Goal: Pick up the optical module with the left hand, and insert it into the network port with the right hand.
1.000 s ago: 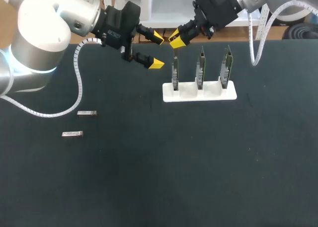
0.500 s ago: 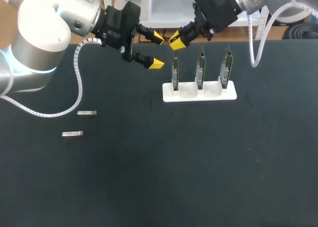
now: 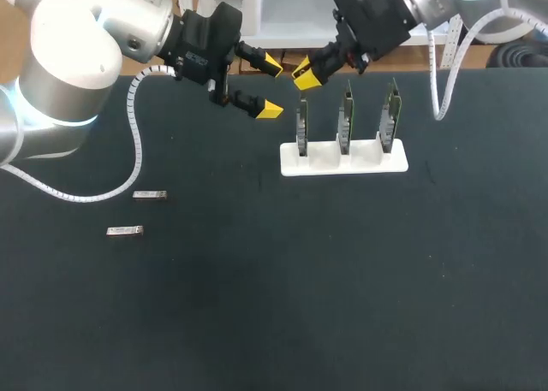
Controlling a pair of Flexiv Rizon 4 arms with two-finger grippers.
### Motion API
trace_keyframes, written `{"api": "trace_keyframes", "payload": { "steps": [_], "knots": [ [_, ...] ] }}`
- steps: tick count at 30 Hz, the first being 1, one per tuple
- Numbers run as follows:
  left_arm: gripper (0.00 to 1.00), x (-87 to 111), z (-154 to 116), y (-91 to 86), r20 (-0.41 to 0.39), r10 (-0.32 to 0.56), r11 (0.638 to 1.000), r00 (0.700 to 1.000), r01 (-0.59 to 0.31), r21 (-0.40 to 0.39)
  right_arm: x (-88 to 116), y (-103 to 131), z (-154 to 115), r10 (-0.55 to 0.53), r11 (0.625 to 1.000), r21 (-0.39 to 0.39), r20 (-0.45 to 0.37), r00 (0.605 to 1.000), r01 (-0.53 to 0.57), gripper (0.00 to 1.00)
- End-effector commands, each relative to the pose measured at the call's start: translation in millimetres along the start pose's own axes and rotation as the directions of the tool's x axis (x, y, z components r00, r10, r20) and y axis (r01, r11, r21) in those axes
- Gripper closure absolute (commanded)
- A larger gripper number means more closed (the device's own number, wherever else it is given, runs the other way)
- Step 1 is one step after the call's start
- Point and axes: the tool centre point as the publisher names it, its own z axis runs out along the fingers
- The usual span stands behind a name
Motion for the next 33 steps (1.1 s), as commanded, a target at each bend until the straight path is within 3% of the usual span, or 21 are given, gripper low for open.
{"api": "trace_keyframes", "payload": {
  "steps": [1,19,20,21,22,33],
  "knots": [
    [0.00,-0.7,-0.2,0.9,-0.005,-0.001,1.000,1.000,0.001,0.002,5.0,-1.6,2.6,0.007,1.000,-0.006,0.001,1.000,-0.007,1.00],
    [0.00,-0.7,-0.2,0.9,-0.005,-0.001,1.000,1.000,0.001,0.002,9.5,-1.1,6.1,0.021,0.999,-0.027,-0.008,1.000,-0.021,1.00],
    [0.00,-0.7,-0.2,0.9,-0.005,-0.001,1.000,1.000,0.001,0.002,9.1,-1.1,6.3,0.020,0.999,-0.028,-0.009,1.000,-0.020,0.95],
    [0.00,-0.7,-0.2,0.9,-0.005,-0.001,1.000,1.000,0.001,0.002,8.8,-1.0,6.3,0.019,0.999,-0.029,-0.008,1.000,-0.019,0.75],
    [0.00,-0.7,-0.2,0.9,-0.005,-0.001,1.000,1.000,0.001,0.002,8.5,-0.9,6.2,0.019,0.999,-0.028,-0.006,1.000,-0.019,0.00],
    [0.00,-0.7,-0.2,0.9,-0.005,-0.001,1.000,1.000,0.001,0.002,3.7,3.0,-2.4,0.016,1.000,0.014,0.029,0.999,-0.017,0.00]
  ]
}}
